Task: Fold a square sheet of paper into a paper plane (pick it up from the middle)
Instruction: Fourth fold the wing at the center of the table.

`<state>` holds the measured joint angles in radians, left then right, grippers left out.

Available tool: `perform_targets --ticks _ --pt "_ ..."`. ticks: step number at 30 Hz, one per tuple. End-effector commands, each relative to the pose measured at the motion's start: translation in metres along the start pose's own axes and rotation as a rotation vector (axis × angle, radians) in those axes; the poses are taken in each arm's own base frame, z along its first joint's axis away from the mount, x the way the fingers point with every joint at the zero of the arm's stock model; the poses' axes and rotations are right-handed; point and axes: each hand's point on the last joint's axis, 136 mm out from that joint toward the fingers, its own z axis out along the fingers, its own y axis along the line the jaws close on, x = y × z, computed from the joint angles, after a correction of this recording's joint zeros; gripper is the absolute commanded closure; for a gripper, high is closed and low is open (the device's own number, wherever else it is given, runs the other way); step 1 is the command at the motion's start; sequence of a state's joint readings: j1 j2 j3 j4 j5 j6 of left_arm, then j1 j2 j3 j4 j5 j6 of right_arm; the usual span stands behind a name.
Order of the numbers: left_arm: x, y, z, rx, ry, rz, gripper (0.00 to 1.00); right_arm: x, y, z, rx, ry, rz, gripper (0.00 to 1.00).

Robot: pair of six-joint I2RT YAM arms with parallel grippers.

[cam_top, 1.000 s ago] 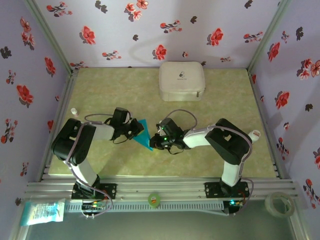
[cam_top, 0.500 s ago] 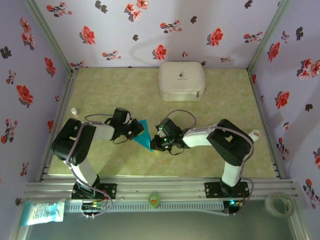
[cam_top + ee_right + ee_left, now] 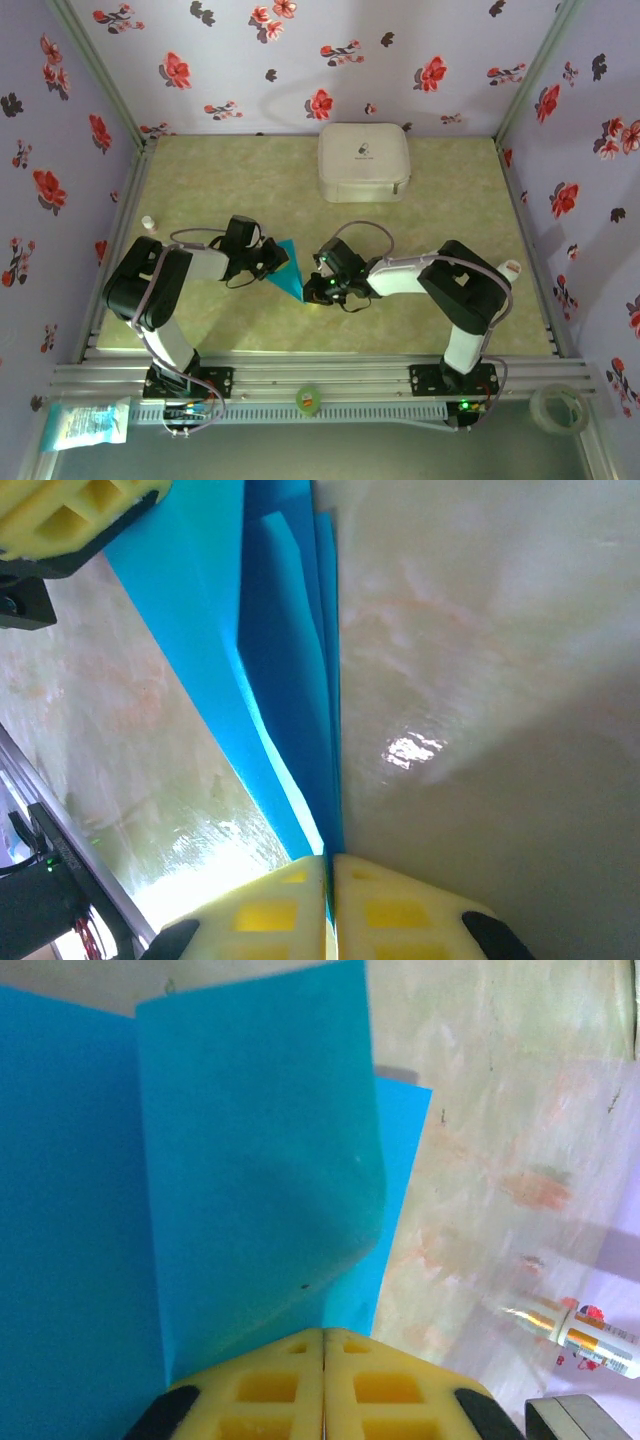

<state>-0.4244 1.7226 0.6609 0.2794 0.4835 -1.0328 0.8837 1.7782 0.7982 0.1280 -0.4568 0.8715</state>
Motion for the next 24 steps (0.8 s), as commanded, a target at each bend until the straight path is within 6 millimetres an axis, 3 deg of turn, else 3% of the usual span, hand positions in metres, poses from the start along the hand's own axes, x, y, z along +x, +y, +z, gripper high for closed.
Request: perform_targets --ticks 1,5,11,14,16,19,24 --pt "0.003 0.022 0.003 -0.06 0.002 -0.027 0.92 0.026 -0.024 0.001 0.075 0.081 0.031 0.9" --pt "0.004 0.022 0.003 -0.059 0.002 -0.024 0.93 0.018 -0.017 -0.008 0.083 0.042 0.01 0.84" --pt "0.004 0.024 0.003 -0.063 0.001 -0.022 0.93 -0.012 0.009 -0.042 0.107 -0.092 -0.067 0.73" --pt "0.005 0.024 0.003 -0.062 0.002 -0.018 0.93 -0.026 0.026 -0.05 0.058 -0.144 -0.087 0.71" --pt "0.006 0.025 0.003 -0.064 0.003 -0.02 0.93 -0.031 0.042 -0.046 -0.002 -0.131 -0.099 0.75" --pt "0.006 0.025 0.002 -0.063 0.004 -0.019 0.93 -0.035 0.058 -0.029 -0.07 -0.087 -0.088 0.88" --pt "0.005 0.024 0.003 -0.061 0.001 -0.017 0.93 -0.046 0.059 -0.001 -0.063 -0.056 -0.053 0.94"
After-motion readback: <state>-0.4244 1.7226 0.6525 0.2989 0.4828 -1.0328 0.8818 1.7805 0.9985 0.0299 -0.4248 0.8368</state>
